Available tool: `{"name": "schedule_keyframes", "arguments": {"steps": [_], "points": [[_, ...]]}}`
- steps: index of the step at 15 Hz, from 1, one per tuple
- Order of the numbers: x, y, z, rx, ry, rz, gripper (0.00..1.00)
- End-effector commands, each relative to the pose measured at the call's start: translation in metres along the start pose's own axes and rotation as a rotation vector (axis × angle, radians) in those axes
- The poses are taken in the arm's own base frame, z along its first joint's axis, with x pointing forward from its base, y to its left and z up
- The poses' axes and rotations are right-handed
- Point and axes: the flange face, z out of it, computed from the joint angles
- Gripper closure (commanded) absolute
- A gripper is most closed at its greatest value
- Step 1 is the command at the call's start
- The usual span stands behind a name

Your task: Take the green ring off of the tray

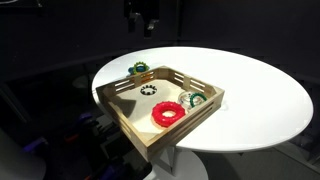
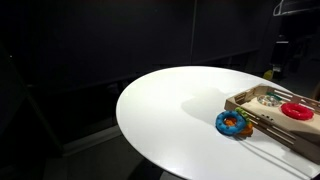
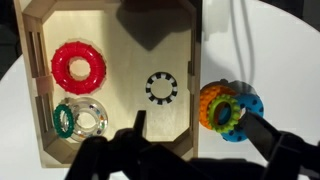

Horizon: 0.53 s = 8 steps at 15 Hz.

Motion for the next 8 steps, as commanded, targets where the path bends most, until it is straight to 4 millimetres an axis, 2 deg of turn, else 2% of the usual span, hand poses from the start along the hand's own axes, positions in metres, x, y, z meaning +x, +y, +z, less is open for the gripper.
{"name": "schedule_keyframes", "arguments": {"steps": [1,4,5,8], "points": [[-0.0143,0.0177,-0.0333,0.001,0.015,0.012,0.0],[-0.0193,0.0274,-0.0419,0.013,0.018,0.028,0.0],[-0.0167,0.0186,-0.032,0.01,0.022,0.036,0.0],[-0.0184,0.0226,-0.0355,0.014,0.027,0.043,0.0]]}}
